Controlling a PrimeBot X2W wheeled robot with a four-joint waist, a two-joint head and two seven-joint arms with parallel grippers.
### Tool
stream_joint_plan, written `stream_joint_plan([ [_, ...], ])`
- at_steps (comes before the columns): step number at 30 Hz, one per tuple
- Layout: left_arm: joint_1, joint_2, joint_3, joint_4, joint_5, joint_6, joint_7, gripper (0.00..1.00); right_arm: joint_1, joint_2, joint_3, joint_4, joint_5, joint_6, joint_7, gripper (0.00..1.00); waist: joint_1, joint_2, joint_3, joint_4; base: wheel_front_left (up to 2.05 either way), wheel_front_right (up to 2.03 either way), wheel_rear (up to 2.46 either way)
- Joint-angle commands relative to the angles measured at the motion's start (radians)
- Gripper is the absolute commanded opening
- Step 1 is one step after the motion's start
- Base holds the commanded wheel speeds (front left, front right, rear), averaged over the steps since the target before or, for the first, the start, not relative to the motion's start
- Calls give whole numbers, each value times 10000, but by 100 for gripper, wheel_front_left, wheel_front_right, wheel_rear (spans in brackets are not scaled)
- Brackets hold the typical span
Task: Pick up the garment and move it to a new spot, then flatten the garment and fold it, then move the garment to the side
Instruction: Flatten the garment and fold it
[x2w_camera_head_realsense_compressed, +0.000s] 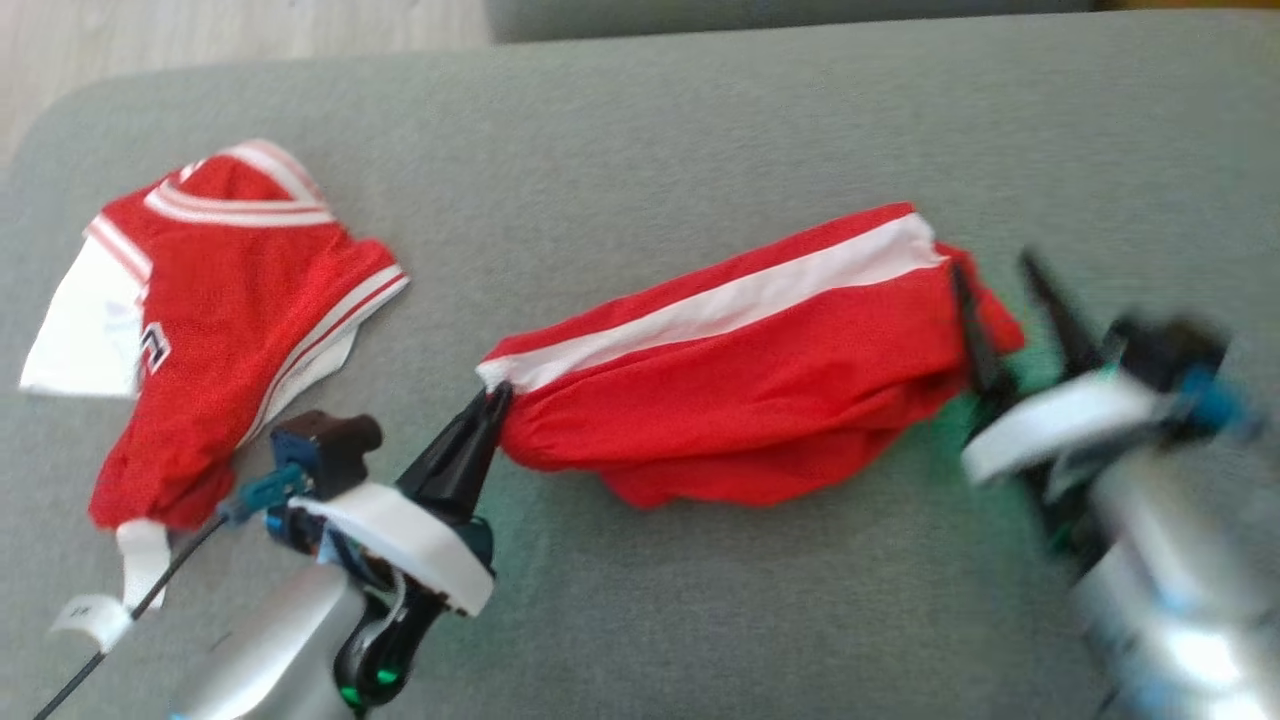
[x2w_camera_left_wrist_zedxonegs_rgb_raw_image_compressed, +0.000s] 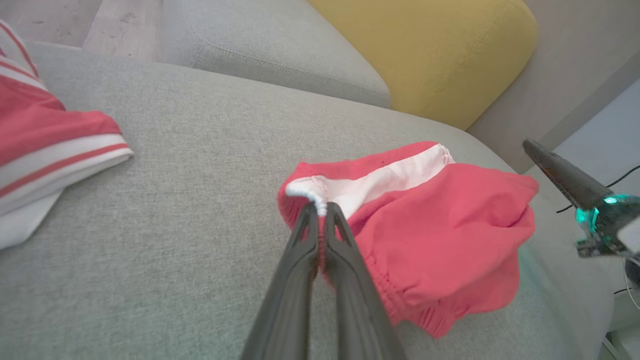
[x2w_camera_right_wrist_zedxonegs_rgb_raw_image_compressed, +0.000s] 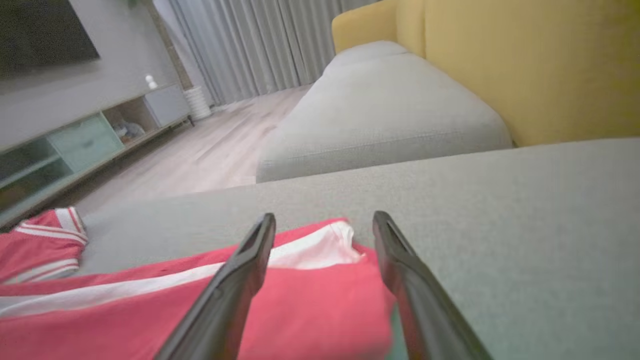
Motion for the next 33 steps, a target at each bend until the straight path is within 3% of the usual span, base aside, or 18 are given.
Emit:
stream_joint_plan([
  [1, -639, 100, 252, -391, 106, -61, -14, 0, -1014, -789, 522, 118, 264, 75, 459, 100, 0, 0, 408, 442, 0, 0, 0],
  [4, -800, -62, 34, -539, 177, -129, -8, 0, -2096, -1721, 1394, 998, 641, 75, 1613, 100, 0, 0, 620, 728, 0, 0, 0],
  [8, -1008, -272, -232, -664, 221, -202, -31, 0, -3074, -2447, 2816, 1794, 1480, 75, 3162, 74, 0, 0, 858, 1058, 0, 0, 0],
  [9, -1062, -323, -304, -677, 225, -217, -28, 0, -3230, -2603, 3181, 1908, 1682, 75, 3491, 76, 0, 0, 898, 1137, 0, 0, 0],
  [12, -1216, -408, -487, -701, 257, -251, -39, 0, -3638, -3043, 4057, 2168, 2025, 75, 4024, 97, 0, 0, 1011, 1298, 0, 0, 0],
  [16, -1330, -422, -615, -660, 227, -278, -118, 0, -4011, -3224, 4712, 2586, 2326, 75, 4002, 98, 0, 0, 1038, 1361, 0, 0, 0],
  [18, -1350, -391, -644, -626, 199, -286, -165, 0, -4140, -3211, 4988, 2722, 2418, 75, 3822, 81, 0, 0, 1011, 1345, 0, 0, 0],
  [19, -1350, -369, -650, -609, 178, -289, -185, 0, -4184, -3192, 5113, 2793, 2502, 75, 3751, 58, 0, 0, 988, 1323, 0, 0, 0],
  [20, -1356, -331, -656, -596, 177, -291, -200, 0, -4235, -3177, 5275, 2810, 2567, 75, 3651, 45, 0, 0, 970, 1288, 0, 0, 0],
  [21, -1365, -296, -655, -587, 172, -293, -216, 0, -4288, -3183, 5401, 2858, 2619, 75, 3530, 0, 0, 0, 954, 1255, 0, 0, 0],
  [27, -1635, -80, -509, -696, 413, -255, -496, 0, -4717, -3214, 5759, 3080, 2741, 75, 2710, 0, 0, 0, 854, 973, 0, 0, 0],
  [33, -3774, 295, -24, -811, 2179, 341, -1268, 0, -6132, -3592, 5075, 3412, 2681, 75, 1176, 0, 0, 0, 1039, 329, 0, 0, 0],
])
